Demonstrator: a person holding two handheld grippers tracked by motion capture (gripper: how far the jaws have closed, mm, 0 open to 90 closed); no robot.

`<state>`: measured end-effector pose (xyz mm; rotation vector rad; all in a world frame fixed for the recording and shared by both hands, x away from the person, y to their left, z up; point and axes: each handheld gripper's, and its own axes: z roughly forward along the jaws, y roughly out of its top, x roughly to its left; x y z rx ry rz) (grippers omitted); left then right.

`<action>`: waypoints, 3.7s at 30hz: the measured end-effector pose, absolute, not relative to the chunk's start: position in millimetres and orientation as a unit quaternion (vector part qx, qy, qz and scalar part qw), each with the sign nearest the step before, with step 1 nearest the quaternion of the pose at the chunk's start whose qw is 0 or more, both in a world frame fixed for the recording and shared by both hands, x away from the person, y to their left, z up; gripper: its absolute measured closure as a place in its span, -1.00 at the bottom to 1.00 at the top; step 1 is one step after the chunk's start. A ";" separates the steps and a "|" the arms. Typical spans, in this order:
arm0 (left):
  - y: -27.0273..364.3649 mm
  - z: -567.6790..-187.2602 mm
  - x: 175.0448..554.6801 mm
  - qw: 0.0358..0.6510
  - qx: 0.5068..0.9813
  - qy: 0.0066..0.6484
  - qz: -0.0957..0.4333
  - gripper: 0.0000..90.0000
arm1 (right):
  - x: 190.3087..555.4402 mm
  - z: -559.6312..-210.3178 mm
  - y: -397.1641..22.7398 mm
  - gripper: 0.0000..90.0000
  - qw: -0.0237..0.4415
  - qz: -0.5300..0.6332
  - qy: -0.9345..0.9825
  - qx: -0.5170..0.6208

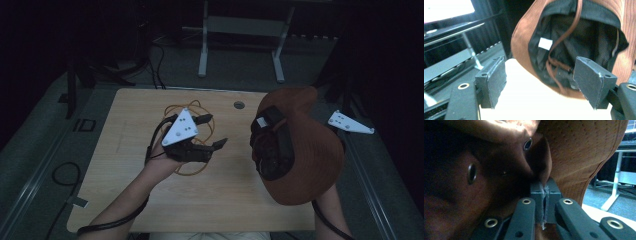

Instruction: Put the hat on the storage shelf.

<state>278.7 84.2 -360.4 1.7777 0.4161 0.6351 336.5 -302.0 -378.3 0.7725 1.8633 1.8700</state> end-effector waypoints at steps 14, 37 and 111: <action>158.5 -390.2 257.3 0.560 0.731 0.243 0.303 -0.93 | 365.6 -358.8 -264.1 0.95 0.188 0.672 0.662 0.275; 238.3 -522.7 226.5 0.530 0.666 0.398 0.341 -0.93 | 408.8 -317.9 -177.9 0.95 0.180 0.675 0.666 0.262; 248.7 -557.8 228.7 0.520 0.666 0.427 0.323 -0.92 | 401.7 -404.8 -155.3 -0.68 0.108 0.548 0.797 0.230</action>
